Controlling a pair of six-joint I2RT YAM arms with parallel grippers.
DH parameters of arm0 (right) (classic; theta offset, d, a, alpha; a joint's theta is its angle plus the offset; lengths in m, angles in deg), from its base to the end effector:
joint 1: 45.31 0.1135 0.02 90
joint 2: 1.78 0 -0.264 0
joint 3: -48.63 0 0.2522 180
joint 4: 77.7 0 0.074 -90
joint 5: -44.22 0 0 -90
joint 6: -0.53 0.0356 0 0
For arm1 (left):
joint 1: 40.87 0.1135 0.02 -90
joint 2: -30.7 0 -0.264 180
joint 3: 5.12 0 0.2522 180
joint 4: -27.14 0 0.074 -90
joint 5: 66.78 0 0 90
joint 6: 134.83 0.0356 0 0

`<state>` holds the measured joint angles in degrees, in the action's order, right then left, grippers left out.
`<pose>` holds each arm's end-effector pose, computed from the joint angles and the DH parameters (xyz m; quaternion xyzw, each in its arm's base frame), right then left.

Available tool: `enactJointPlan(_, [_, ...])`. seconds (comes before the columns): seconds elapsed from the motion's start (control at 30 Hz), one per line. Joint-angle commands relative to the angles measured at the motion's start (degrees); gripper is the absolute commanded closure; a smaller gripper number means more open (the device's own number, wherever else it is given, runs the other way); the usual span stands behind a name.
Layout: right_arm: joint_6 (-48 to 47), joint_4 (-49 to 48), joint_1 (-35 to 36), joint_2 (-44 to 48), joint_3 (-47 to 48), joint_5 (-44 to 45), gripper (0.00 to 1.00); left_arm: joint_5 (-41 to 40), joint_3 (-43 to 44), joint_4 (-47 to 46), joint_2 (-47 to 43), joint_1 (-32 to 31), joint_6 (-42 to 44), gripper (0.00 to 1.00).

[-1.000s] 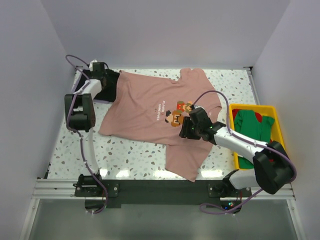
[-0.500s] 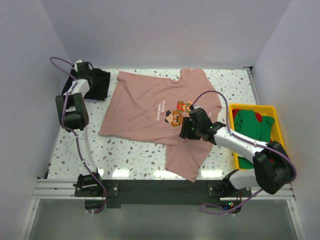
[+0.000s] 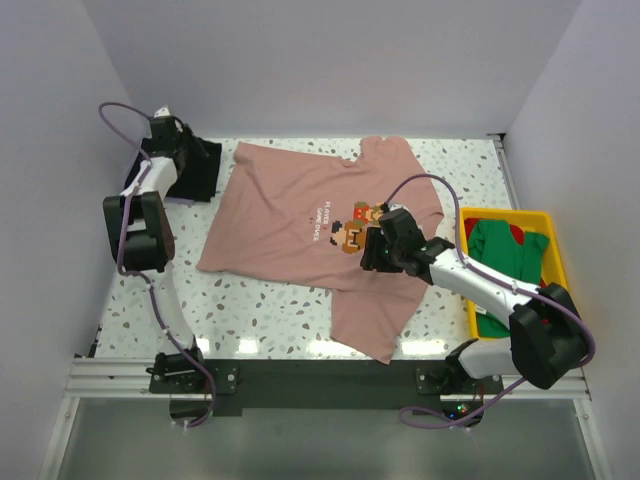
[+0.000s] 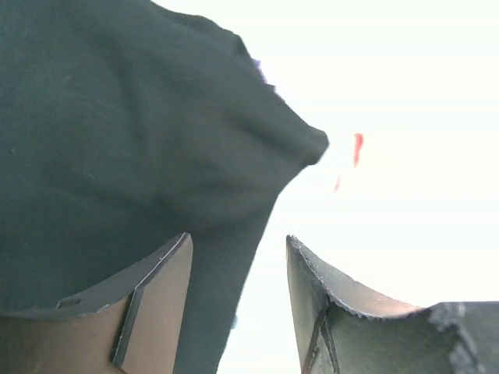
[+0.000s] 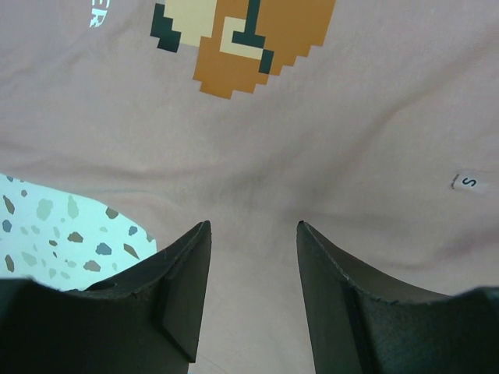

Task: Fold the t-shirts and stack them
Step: Flatten the tshirt out

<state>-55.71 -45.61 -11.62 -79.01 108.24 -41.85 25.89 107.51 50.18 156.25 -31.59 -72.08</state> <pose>0.2284 0.1493 0.2111 0.0124 0.9383 0.1643 0.3041 0.5016 0.0803 0.2076 -0.2691 0.8491 -0.0914 0.4454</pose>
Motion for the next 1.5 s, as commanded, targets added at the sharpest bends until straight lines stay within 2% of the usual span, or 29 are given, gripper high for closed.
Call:
enactJointPlan(0.0, [-0.8,1.45,-1.17,1.47,2.4,1.18,0.48,-2.05,-4.45,-1.03,-9.61,-3.21,3.85,0.45])
enactJointPlan(0.13, [-0.97,1.27,-2.31,1.47,1.97,0.74,0.48,-5.23,-9.13,1.88,-12.35,-6.54,6.23,0.52])
enactJointPlan(0.33, [-1.33,0.57,-3.54,1.38,0.39,0.47,0.48,-8.65,-9.49,8.47,-10.25,-10.49,9.93,0.62])
enactJointPlan(0.67, [-1.94,-0.57,-5.21,1.65,-2.42,-0.49,0.48,-9.71,-10.1,10.58,-4.45,-12.71,11.16,0.63])
enactJointPlan(1.23, [-2.21,-1.72,-6.36,1.64,-4.18,-1.55,0.48,-10.68,-10.01,10.59,-2.86,-12.71,10.98,0.65])
enactJointPlan(1.47, [-2.12,-1.63,-7.15,2.26,-5.06,-1.29,0.48,-9.36,-10.19,10.24,-3.65,-12.71,10.98,0.79])
